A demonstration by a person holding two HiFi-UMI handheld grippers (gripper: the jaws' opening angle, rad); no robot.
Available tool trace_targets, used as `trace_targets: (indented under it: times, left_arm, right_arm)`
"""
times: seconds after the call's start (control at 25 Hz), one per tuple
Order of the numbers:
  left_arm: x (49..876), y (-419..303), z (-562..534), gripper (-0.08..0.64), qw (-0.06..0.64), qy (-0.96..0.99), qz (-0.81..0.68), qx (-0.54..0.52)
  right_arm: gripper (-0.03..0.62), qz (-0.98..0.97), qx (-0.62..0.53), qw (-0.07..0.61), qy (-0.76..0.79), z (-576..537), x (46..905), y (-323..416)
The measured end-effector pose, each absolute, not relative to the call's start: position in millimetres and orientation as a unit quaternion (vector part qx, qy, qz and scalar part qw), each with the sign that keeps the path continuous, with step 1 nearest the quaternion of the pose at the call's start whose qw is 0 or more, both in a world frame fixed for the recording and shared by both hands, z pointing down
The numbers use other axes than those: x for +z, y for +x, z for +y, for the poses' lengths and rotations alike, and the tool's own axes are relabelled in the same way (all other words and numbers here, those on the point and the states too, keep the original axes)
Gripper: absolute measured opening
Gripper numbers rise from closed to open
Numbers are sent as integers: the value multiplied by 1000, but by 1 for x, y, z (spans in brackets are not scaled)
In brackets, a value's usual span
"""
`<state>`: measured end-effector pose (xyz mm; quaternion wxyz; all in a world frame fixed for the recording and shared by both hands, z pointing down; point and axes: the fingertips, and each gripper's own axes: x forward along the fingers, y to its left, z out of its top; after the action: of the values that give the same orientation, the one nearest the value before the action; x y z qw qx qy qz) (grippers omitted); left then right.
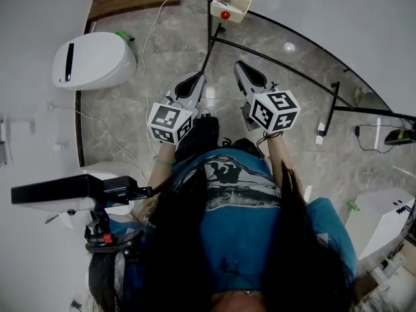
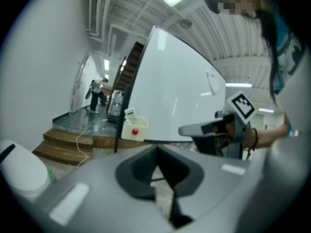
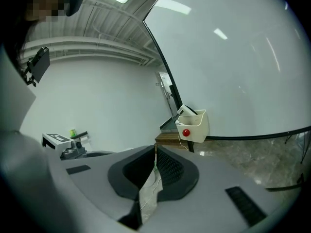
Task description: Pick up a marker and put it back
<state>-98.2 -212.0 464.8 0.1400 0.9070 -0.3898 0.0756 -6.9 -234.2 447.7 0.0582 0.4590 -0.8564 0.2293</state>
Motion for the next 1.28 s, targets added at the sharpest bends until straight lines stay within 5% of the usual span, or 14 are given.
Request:
trace_targets:
  times: [0.84, 1.28]
  left_arm:
    - [462, 67, 28, 5, 173, 879, -442, 37]
    - [465, 63, 97, 5, 173, 868, -463, 53]
  right_arm:
    - [12, -890, 240, 86, 377, 30, 451, 130]
    - [12, -891, 258, 86, 364, 93, 458, 132]
